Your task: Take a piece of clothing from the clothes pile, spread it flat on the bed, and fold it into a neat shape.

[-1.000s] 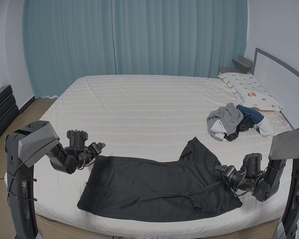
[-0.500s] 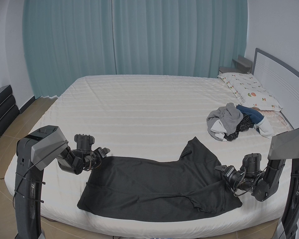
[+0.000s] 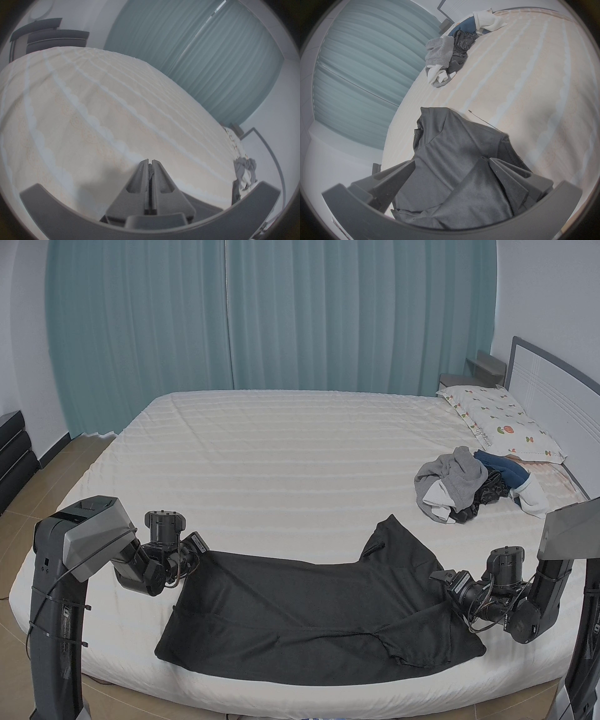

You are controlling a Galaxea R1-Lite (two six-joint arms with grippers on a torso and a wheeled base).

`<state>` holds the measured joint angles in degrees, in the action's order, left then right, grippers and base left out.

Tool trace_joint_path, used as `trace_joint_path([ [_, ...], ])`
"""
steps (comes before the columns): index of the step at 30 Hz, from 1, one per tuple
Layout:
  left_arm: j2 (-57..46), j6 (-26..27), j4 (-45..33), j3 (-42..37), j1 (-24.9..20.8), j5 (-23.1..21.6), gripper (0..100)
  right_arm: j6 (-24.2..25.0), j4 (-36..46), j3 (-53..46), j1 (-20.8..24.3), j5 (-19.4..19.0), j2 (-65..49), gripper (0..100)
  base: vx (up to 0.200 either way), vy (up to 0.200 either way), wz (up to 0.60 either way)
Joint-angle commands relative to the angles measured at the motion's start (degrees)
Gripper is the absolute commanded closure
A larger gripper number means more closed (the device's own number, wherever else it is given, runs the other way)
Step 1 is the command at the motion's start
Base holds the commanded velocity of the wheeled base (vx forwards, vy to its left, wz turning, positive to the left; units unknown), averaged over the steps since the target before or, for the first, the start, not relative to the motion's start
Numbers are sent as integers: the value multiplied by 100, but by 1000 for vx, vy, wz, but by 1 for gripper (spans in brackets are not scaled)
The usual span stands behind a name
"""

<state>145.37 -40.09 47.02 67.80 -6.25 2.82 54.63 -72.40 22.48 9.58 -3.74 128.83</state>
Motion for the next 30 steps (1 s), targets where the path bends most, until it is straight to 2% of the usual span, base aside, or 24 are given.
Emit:
trace_joint_path([
  [1, -70, -262, 211, -127, 80, 79, 100, -5, -81, 195, 44, 14, 11, 0, 0, 0, 0],
  [7, -62, -526, 273, -127, 160, 26, 100, -5, -363, 318, 202, 23, 28, 0, 0, 0, 0],
  [12, -27, -693, 528, -233, 177, -44, 100, -145, -363, 951, 281, 75, 221, 0, 0, 0, 0],
  [15, -62, -701, 528, -312, 212, -141, 100, -339, -125, 1435, 246, 75, 468, 0, 0, 0, 0],
  [20, -70, -851, 536, -356, 230, -255, 100, -743, 1105, 2296, 228, 172, 582, 0, 0, 0, 0],
  [22, -70, -895, 536, -356, 212, -255, 100, -1068, 1413, 2621, 184, 137, 529, 0, 0, 0, 0],
  [24, -70, -904, 536, -356, 212, -255, 100, -1253, 1615, 3025, 44, 31, 661, 0, 0, 0, 0],
  [27, -62, -904, 536, -364, 212, -255, 100, -1253, 1659, 3860, -114, -171, 1162, 0, 0, 0, 0],
  [29, -62, -904, 536, -364, 212, -264, 100, -1261, 1659, 3904, -123, -179, 1188, 0, 0, 0, 0],
  [30, -18, -904, 528, -303, 230, -264, 100, -1323, 1668, 4326, -220, -188, 1610, 0, 0, 0, 0],
])
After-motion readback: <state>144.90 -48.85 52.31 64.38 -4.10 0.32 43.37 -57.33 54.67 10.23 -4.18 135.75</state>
